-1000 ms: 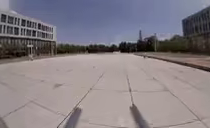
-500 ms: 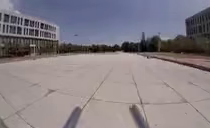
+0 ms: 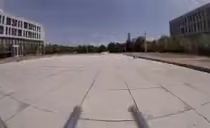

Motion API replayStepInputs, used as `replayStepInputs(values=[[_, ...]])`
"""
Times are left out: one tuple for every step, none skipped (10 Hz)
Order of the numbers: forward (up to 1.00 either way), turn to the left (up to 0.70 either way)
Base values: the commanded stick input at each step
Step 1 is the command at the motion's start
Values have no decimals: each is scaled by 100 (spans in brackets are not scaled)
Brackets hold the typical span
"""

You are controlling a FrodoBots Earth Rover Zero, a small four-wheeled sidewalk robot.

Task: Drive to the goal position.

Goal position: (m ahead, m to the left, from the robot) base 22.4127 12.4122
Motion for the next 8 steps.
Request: replayStepInputs(values=[[70, 0], [70, 0], [70, 0], [70, 0], [70, 0], [70, 0], [70, 0], [70, 0]])
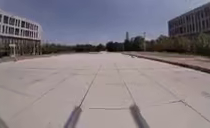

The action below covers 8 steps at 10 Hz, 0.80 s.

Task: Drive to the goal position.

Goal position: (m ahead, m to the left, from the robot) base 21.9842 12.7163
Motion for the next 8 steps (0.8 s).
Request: replayStepInputs(values=[[70, 0], [70, 0], [70, 0], [70, 0], [70, 0], [70, 0], [70, 0], [70, 0]])
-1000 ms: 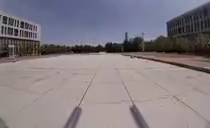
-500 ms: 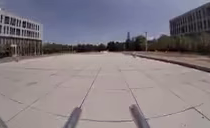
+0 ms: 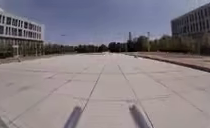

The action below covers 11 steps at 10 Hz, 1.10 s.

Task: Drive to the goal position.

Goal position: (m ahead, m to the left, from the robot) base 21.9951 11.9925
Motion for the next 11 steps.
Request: replayStepInputs(values=[[70, 0], [70, 0], [70, 0], [70, 0], [70, 0], [70, 0], [70, -7], [70, -22], [70, -35], [70, -35], [70, 0]])
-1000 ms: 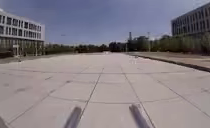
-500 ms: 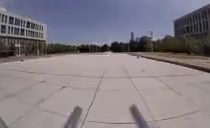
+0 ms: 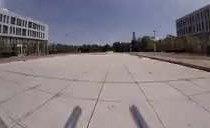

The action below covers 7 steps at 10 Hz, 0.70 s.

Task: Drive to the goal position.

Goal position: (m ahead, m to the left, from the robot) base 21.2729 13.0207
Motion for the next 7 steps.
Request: replayStepInputs(values=[[70, 0], [70, 0], [70, 0], [70, 0], [70, 0], [70, 0], [70, 0]])
